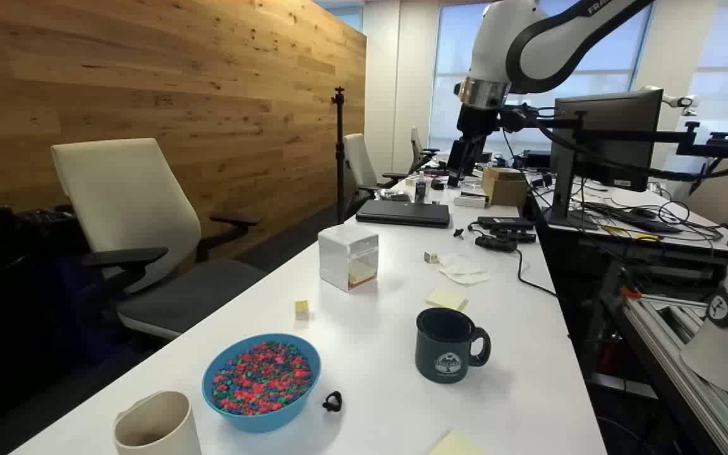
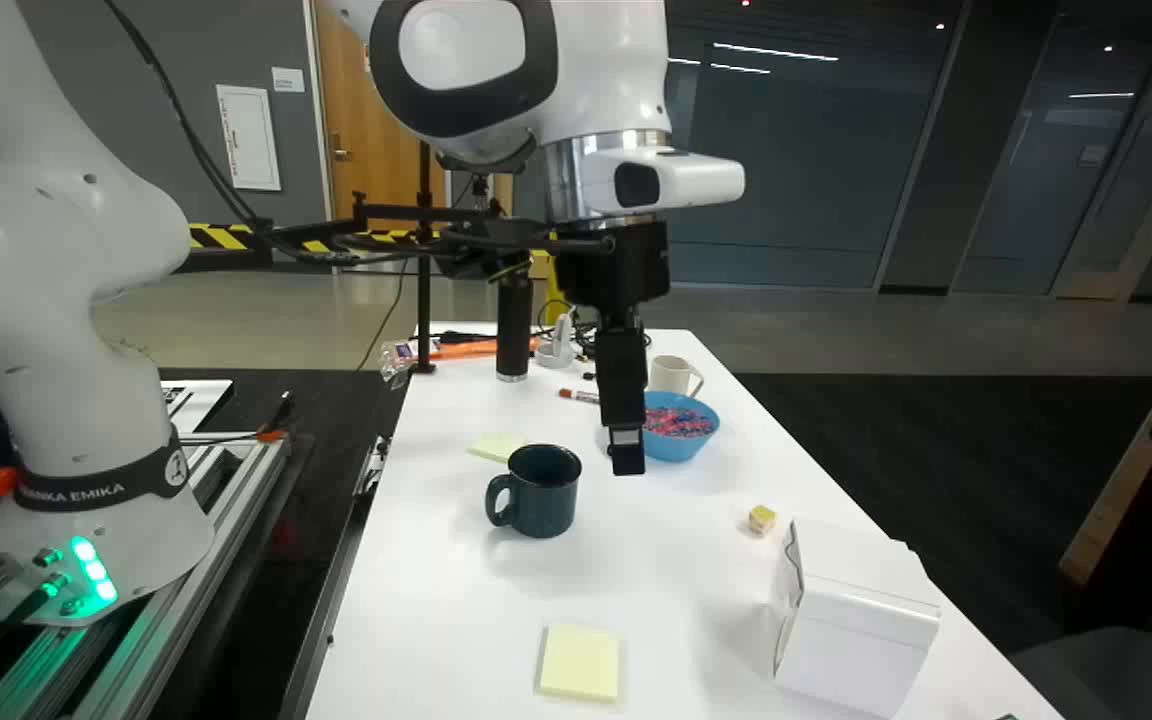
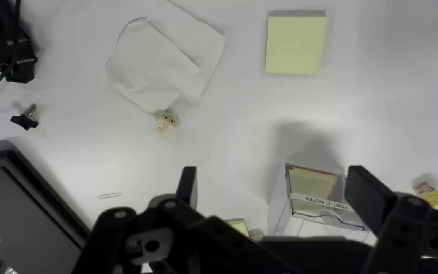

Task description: Open the white box then close it.

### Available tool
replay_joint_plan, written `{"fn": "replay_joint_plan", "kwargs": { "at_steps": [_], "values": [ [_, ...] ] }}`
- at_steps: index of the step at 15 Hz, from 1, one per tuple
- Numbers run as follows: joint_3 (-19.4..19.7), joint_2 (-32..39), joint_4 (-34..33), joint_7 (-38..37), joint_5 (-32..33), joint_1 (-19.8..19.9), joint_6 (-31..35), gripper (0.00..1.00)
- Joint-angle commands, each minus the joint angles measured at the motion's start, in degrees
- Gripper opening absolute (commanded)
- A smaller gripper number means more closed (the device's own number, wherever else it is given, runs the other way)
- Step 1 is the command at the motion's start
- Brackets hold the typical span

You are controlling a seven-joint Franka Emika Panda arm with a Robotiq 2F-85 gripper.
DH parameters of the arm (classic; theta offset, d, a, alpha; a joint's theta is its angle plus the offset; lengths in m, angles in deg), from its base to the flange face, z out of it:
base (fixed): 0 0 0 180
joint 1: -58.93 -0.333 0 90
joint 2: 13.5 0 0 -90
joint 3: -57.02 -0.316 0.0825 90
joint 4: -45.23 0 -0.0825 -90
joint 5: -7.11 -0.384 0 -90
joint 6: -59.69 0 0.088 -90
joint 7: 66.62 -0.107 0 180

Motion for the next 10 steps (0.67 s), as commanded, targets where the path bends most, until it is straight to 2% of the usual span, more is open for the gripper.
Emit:
{"fn": "replay_joint_plan", "kwargs": {
  "at_steps": [1, 9, 10],
  "values": [
    [0.8, 0.0, -0.1, -0.1, 0.2, -0.8, -0.2, 1.00],
    [0.8, 0.0, -0.1, -0.1, 0.2, -0.8, -0.2, 1.00],
    [1.3, 0.2, -0.3, 2.9, -1.4, -1.5, -0.3, 1.00]
  ]
}}
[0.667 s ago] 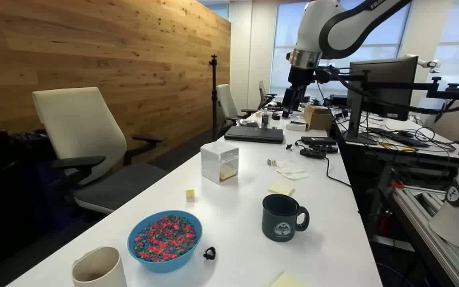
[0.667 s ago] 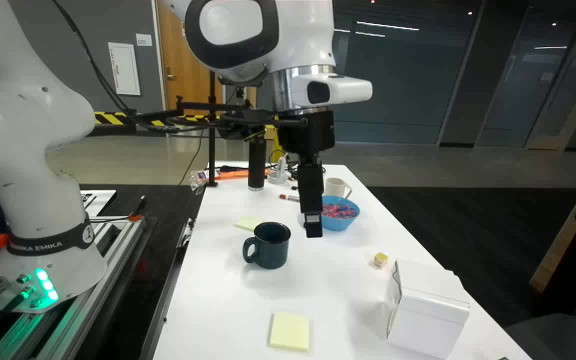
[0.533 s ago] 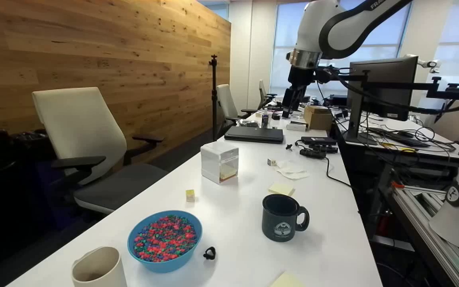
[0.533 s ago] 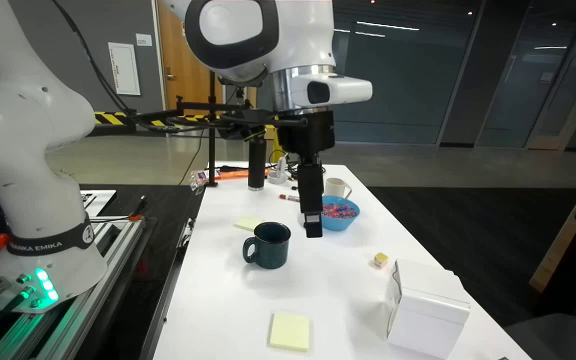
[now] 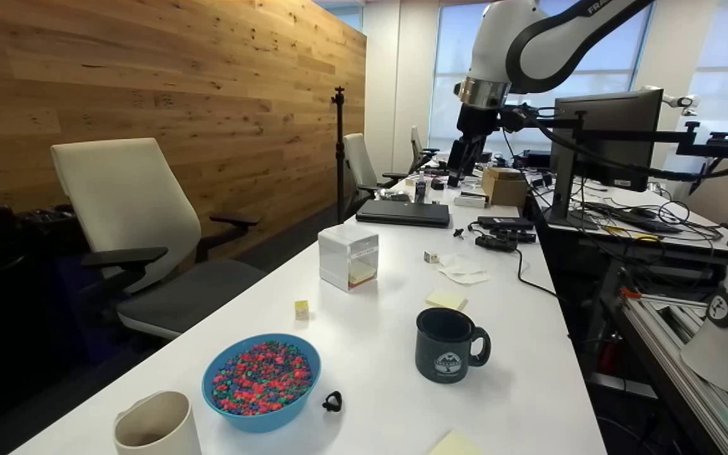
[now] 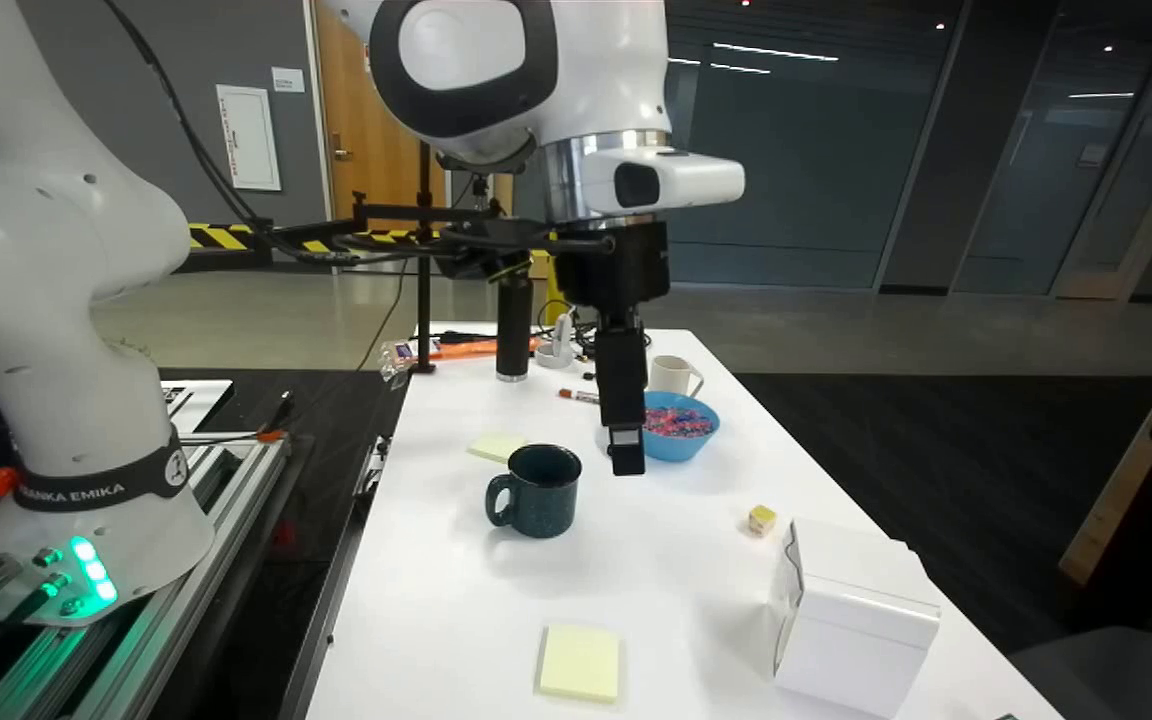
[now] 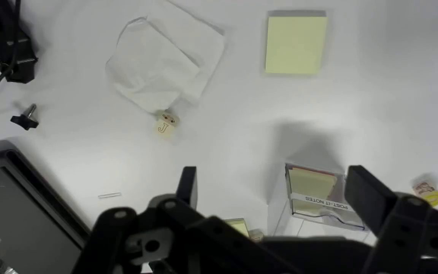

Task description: Open the white box then close it.

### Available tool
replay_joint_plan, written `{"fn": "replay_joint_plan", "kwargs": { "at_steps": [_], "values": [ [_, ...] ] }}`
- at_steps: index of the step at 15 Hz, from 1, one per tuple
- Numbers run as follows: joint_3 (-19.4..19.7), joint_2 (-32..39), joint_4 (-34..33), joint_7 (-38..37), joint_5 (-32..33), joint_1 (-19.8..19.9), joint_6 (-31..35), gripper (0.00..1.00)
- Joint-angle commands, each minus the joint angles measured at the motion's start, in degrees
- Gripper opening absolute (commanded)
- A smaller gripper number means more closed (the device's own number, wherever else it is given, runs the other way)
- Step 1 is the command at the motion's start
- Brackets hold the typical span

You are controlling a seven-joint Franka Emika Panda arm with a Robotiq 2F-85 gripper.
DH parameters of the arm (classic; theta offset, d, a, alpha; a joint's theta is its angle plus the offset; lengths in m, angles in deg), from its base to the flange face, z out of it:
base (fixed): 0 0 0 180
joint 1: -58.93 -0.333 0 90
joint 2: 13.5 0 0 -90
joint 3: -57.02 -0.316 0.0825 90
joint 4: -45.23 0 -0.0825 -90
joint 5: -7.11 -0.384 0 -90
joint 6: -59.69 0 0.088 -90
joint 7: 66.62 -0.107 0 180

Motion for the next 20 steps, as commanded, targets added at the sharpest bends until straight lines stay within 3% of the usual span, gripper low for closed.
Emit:
{"fn": "replay_joint_plan", "kwargs": {
  "at_steps": [1, 10, 14, 20],
  "values": [
    [1.2, 0.7, -1.0, 4.8, -0.8, -1.9, -1.5, 1.00],
    [3.3, 4.9, -4.0, 33.3, -4.0, -8.6, 1.9, 1.00],
    [4.6, 8.6, -5.9, 48.9, -11.8, -11.0, 3.8, 1.00],
    [4.1, 13.7, -9.6, 65.6, -21.8, -9.4, 2.3, 1.00]
  ]
}}
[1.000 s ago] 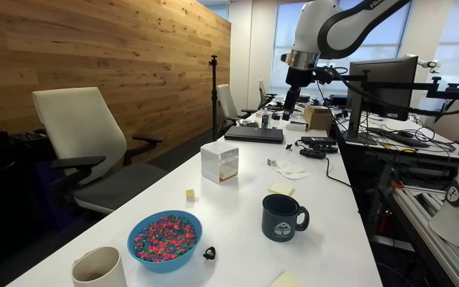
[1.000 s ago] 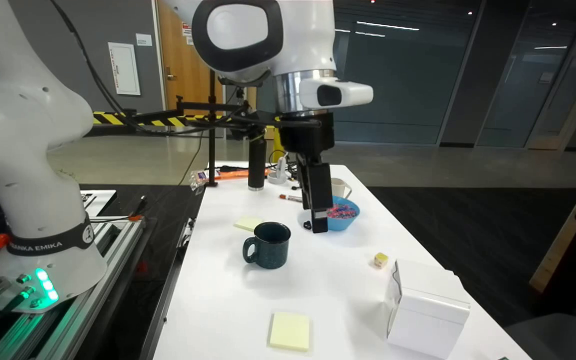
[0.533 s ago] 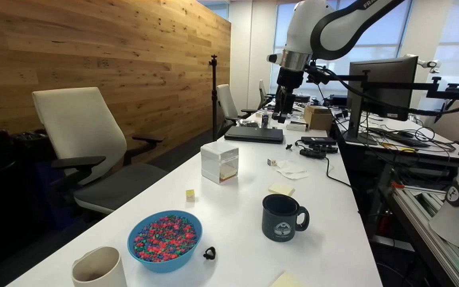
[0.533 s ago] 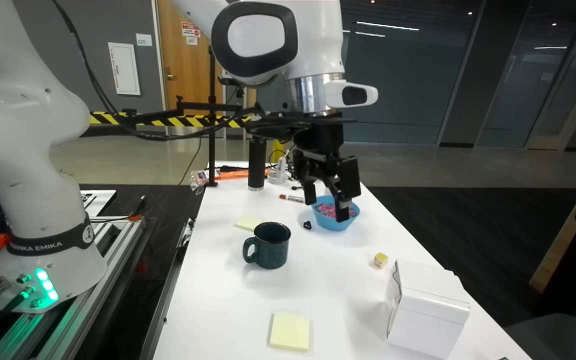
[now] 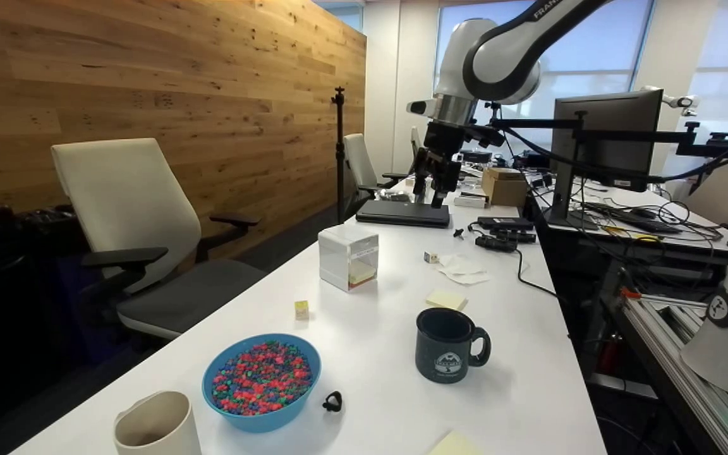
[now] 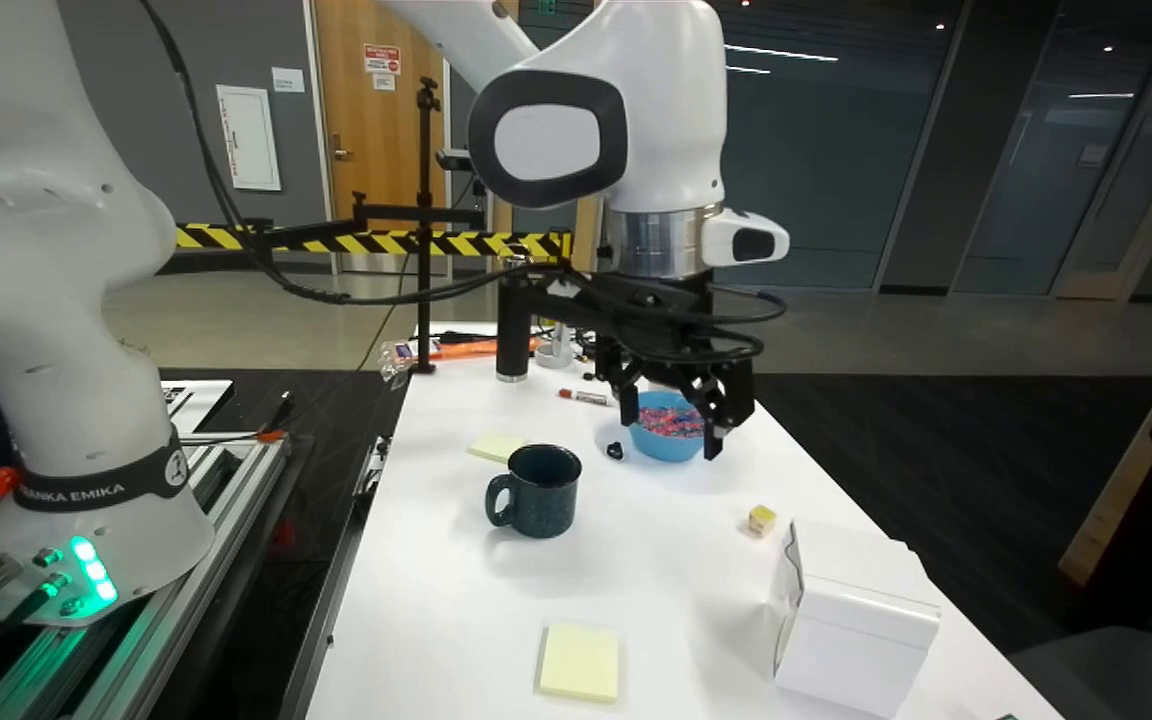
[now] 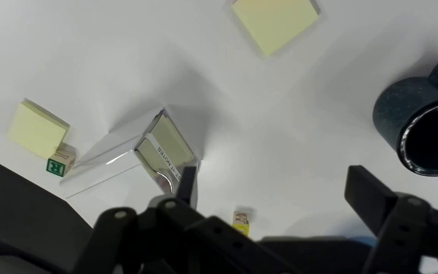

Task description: Open the white box then close it.

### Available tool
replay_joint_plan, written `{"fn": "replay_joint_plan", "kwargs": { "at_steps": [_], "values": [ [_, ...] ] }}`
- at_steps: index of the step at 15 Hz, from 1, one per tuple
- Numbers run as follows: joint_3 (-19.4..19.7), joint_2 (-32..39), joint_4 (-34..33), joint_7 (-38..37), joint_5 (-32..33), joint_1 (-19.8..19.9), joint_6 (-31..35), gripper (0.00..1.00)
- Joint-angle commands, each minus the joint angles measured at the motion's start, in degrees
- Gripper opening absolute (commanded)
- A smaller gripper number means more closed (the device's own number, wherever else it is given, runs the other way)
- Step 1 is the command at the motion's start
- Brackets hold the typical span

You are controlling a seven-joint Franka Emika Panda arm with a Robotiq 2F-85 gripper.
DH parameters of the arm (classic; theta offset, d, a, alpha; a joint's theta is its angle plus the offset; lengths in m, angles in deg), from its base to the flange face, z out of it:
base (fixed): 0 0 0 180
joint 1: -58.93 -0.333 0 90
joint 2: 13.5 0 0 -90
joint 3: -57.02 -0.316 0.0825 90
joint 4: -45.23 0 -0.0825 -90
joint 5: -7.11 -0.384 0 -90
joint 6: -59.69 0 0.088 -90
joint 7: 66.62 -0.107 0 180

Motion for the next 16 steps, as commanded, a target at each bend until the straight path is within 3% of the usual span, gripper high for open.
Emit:
{"fn": "replay_joint_plan", "kwargs": {
  "at_steps": [1, 7, 9, 10, 14, 16],
  "values": [
    [-0.1, 3.5, -3.5, 8.6, -5.0, 1.1, -1.0, 1.00],
    [-0.8, 6.6, -5.9, 13.2, -5.2, 3.3, -0.6, 1.00],
    [-0.6, 6.6, -5.7, 6.5, -2.2, 3.4, 2.8, 1.00],
    [-1.1, 5.8, -4.6, 9.2, -2.8, 3.5, 0.7, 1.00],
    [-1.1, 6.2, -5.0, 7.7, -2.7, 3.7, 2.2, 1.00],
    [-1.4, 6.2, -4.7, 11.8, -1.4, 3.7, 1.0, 1.00]
  ]
}}
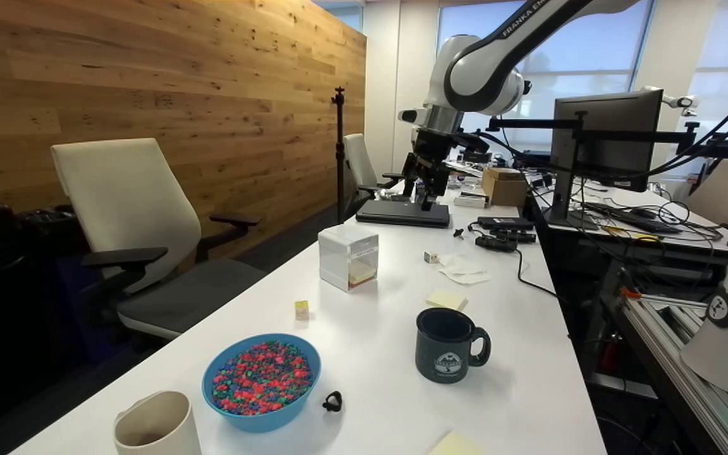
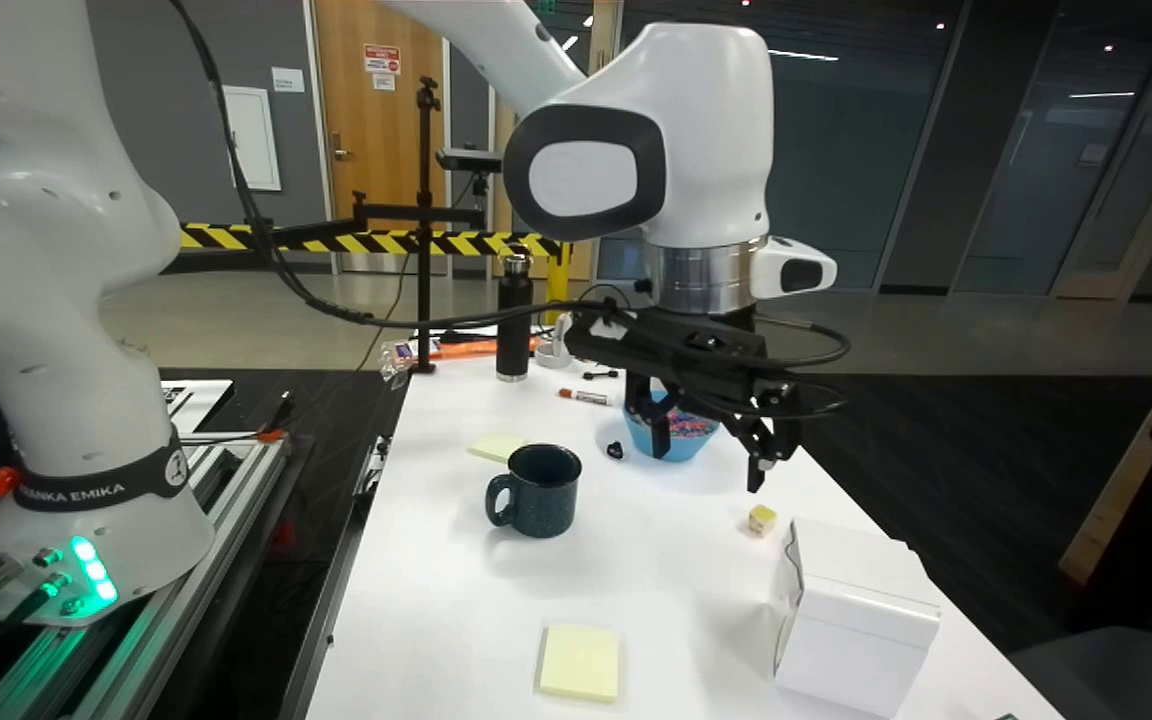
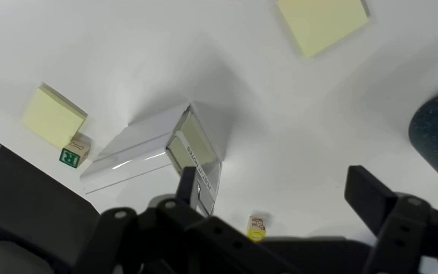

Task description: Open the white box then close it.

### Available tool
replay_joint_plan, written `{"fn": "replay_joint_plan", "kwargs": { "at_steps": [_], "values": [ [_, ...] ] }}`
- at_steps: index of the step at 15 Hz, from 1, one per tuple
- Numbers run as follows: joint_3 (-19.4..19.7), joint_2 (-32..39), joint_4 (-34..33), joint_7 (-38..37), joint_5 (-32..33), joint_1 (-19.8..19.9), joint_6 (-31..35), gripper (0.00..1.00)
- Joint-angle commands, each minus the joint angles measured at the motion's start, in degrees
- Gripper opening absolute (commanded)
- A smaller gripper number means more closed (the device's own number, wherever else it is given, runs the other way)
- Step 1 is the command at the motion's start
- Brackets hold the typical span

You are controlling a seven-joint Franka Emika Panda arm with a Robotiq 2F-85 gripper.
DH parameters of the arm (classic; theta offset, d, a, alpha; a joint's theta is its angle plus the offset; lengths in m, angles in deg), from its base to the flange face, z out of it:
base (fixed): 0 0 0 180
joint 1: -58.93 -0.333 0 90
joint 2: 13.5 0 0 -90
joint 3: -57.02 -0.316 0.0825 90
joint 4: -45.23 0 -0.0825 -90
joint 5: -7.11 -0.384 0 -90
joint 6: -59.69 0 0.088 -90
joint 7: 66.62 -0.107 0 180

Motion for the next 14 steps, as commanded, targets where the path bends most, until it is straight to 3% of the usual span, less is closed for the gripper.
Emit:
{"fn": "replay_joint_plan", "kwargs": {
  "at_steps": [1, 6, 14],
  "values": [
    [-1.4, 0.3, -0.2, 6.2, 0.8, 1.0, -1.9, 1.00],
    [-2.8, 2.6, -2.2, 18.9, -1.6, 1.2, -3.7, 1.00],
    [-5.2, 8.8, -6.5, 30.8, -4.0, 2.9, -3.4, 1.00]
  ]
}}
